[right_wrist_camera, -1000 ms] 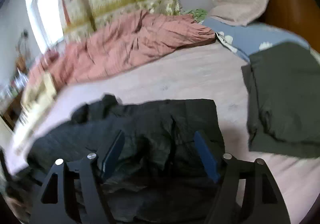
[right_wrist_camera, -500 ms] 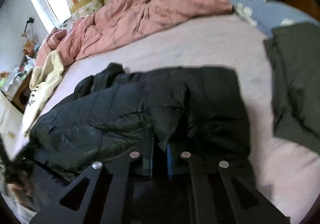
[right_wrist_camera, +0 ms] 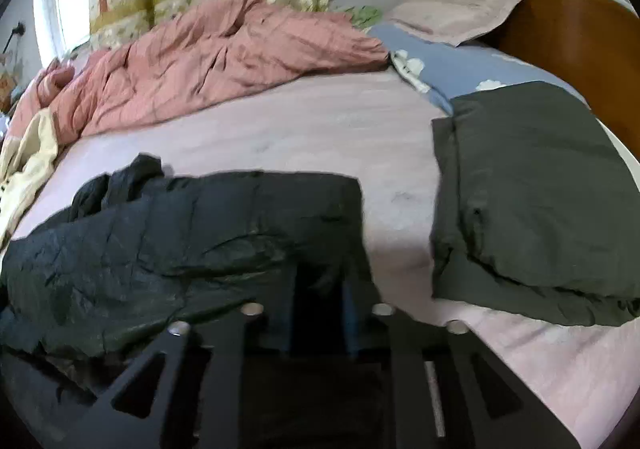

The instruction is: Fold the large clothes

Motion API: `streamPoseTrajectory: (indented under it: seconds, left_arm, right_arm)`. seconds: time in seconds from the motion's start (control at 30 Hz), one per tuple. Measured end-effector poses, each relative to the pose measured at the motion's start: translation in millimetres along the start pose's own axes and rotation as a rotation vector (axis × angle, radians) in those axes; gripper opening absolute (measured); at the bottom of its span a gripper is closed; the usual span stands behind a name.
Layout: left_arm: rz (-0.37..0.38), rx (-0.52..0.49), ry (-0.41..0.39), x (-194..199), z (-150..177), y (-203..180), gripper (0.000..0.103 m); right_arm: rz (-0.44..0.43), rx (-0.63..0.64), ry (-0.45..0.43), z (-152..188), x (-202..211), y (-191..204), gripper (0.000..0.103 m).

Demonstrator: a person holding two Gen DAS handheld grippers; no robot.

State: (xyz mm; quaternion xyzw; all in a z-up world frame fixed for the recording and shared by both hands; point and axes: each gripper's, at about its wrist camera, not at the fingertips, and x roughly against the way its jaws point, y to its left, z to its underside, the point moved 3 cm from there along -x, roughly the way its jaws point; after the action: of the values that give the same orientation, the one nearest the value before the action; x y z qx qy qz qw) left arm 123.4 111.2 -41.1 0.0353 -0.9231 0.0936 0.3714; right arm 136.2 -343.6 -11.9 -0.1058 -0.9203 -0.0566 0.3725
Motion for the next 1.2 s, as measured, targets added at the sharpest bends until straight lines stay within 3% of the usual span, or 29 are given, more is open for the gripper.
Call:
streamPoseTrajectory:
  seconds: [0.03,0.1,0.27,0.37,0.43,0.5,0.6,0.67,0.77,0.8,1.0,1.2]
  left_arm:
    - [0.001,-0.003,-0.006,1.4,0.1,-0.6,0.055]
    - [0.01,-0.013,-0.024,6.2,0.4,-2.4,0.055]
    - [0.031,-0.052,-0.089,23.7,-1.2,-9.5,0.055]
    - [0.03,-0.09,-0.133,40.4,3.7,-17.9,0.055]
    - [0.04,-0.107,-0.164,55.4,10.9,-25.5,0.066]
    - [0.037,-0.126,-0.23,74.8,19.4,-34.7,0.09]
    - [0.033,-0.161,-0.351,106.0,31.1,-48.3,0.103]
    - [0.038,-0.166,-0.412,123.3,38.7,-55.6,0.103]
    - [0.062,-0.174,-0.474,146.3,53.0,-65.3,0.103]
    - [0.064,-0.18,-0.485,152.4,57.8,-68.3,0.103]
    - [0.056,-0.211,-0.482,176.2,94.4,-81.4,0.103]
    - [0.048,-0.254,-0.449,186.1,122.6,-90.1,0.103]
  right_arm:
    - [0.011,-0.007,-0.05,-1.9,9.1,-2.1,0.071]
    - [-0.01,-0.015,-0.117,-4.6,22.5,-3.0,0.084]
    - [-0.173,-0.047,-0.154,-4.8,51.2,2.1,0.085]
    - [-0.22,-0.072,-0.183,3.2,65.7,6.6,0.086]
    - [-0.231,-0.07,-0.208,9.6,76.2,11.5,0.086]
    - [-0.225,-0.052,-0.236,17.9,88.3,17.4,0.087]
    - [-0.197,0.0,-0.328,39.5,116.4,24.6,0.087]
    - [-0.174,0.043,-0.38,53.5,133.3,30.0,0.089]
    - [-0.146,0.125,-0.448,83.3,161.7,39.8,0.103]
    - [-0.142,0.142,-0.46,90.0,167.7,41.0,0.103]
    - [-0.181,0.173,-0.398,138.8,189.5,47.6,0.103]
    - [-0.177,0.225,-0.397,159.2,201.3,50.1,0.103]
